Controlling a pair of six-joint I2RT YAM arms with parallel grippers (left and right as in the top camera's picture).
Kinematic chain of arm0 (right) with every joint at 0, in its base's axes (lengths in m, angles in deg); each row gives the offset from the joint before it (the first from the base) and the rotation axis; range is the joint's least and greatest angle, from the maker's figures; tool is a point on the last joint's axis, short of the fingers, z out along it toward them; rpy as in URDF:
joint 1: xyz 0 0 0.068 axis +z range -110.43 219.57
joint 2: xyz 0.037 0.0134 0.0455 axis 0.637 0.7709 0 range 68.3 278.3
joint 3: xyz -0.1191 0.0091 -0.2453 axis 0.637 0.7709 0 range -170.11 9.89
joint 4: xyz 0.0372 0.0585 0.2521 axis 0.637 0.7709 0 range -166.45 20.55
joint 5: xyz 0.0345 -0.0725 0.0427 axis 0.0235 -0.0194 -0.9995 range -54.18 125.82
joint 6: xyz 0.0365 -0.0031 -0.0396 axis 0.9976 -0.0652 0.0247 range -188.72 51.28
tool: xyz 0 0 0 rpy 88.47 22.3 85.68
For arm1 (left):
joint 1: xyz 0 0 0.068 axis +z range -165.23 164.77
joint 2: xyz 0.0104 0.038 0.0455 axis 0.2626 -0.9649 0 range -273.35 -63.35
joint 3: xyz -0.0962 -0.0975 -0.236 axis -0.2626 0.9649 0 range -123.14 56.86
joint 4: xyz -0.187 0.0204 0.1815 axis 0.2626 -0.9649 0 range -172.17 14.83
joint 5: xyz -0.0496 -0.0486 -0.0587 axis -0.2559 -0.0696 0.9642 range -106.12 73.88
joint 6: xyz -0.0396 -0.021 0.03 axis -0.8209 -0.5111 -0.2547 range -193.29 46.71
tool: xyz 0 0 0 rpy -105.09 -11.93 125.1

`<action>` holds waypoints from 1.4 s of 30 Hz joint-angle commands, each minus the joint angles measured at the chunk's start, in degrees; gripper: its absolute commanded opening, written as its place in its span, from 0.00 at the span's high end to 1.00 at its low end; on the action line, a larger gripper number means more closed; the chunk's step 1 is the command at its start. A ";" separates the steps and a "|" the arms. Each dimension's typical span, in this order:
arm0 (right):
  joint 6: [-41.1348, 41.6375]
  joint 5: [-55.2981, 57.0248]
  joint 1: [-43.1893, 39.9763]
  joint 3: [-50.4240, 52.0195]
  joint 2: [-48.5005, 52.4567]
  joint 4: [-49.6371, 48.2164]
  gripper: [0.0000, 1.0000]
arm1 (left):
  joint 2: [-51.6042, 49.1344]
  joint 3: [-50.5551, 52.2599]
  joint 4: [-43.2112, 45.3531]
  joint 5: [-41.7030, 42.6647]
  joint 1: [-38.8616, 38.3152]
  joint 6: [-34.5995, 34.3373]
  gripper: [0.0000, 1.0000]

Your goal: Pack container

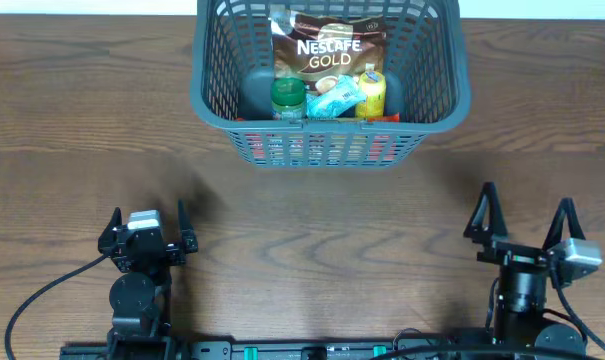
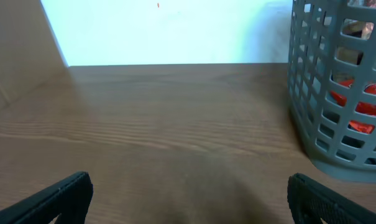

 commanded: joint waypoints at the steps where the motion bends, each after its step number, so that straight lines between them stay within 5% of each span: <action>1: -2.56 -1.57 0.92 0.92 -0.52 0.09 0.01 | 0.50 1.73 -0.68 -0.26 0.35 0.52 0.01; 42: -7.54 -10.05 0.92 19.34 -0.55 -4.24 0.01 | 0.50 1.73 -0.68 -0.26 0.35 0.52 0.01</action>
